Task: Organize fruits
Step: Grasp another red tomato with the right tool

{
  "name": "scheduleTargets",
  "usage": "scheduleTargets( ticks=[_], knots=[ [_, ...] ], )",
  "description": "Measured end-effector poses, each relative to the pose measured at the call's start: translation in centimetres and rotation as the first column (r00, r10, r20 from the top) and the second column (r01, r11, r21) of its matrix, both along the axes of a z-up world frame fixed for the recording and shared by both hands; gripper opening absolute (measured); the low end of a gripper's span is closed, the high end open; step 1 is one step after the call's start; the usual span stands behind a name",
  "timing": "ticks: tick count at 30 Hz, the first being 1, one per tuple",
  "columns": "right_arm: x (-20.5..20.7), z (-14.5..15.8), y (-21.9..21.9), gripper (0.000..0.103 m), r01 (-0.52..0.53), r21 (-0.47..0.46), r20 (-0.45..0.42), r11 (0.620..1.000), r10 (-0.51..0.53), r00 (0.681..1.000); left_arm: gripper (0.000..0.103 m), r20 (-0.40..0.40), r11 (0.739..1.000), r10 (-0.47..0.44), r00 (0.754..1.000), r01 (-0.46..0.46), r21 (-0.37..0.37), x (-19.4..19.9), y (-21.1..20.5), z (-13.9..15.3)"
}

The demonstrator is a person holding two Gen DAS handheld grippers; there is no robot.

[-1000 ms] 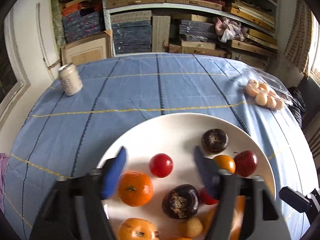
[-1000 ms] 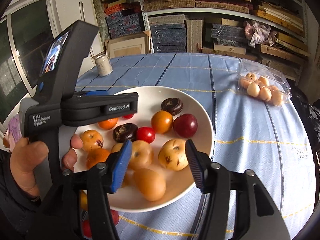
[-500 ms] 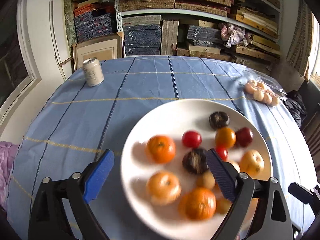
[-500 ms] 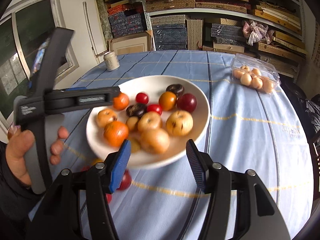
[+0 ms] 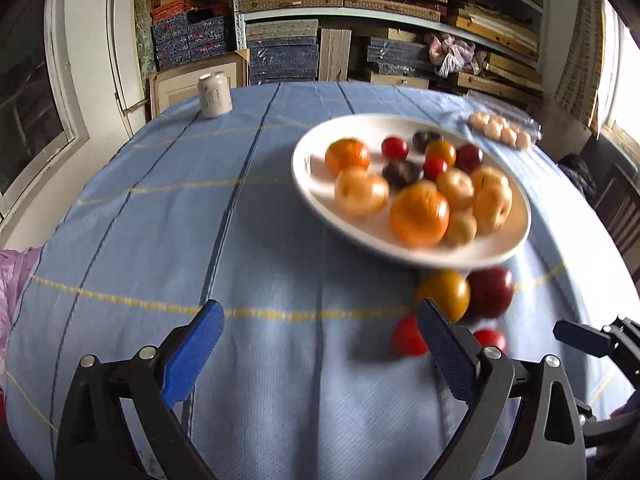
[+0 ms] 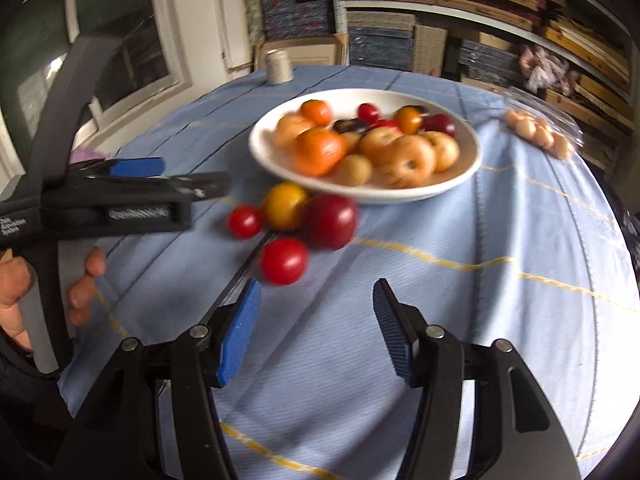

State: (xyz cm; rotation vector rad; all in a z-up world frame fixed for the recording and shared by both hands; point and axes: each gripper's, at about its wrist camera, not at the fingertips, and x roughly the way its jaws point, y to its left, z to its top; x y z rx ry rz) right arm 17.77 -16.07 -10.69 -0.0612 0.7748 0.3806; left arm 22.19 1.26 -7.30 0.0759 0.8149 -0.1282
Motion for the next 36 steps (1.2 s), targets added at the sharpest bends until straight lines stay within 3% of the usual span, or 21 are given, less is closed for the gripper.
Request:
scheduleTargets(
  ticks=[4,7,9,16,30,36],
  knots=[
    [0.4,-0.2,1.3,0.054,0.004,-0.008,-0.011,1.000,-0.004,1.000,0.098,-0.027,0.999,-0.034,0.999,0.033,-0.037,0.0,0.4,-1.3],
    [1.4,-0.4,1.9,0.053,0.017,-0.008,-0.024,1.000,-0.017,1.000,0.098,0.012,0.999,-0.034,0.999,0.034,0.010,-0.3,0.2,-1.2],
    [2.2,-0.8,2.5,0.046,0.019,-0.023,-0.027,1.000,-0.020,0.999,0.098,0.031,0.999,-0.032,0.999,0.031,0.036,-0.4,0.0,-1.1],
    [4.0,-1.7,3.8,0.031,0.020,-0.047,-0.058,0.999,-0.022,0.998,0.098,0.014,0.999,-0.039,0.999,0.039,-0.001,-0.2,0.5,-1.3],
    [2.3,-1.8,1.4,0.031,0.072,-0.047,-0.060,0.996,-0.074,0.995,0.098,0.030,0.987,-0.159,0.987,0.158,0.032,-1.1,-2.1,-1.5],
    [1.4,-1.7,0.6,0.031,0.081,-0.042,-0.049,0.996,-0.083,0.995,0.098,0.019,0.980,-0.199,0.980,0.199,0.011,-1.0,-2.6,-1.7]
  ],
)
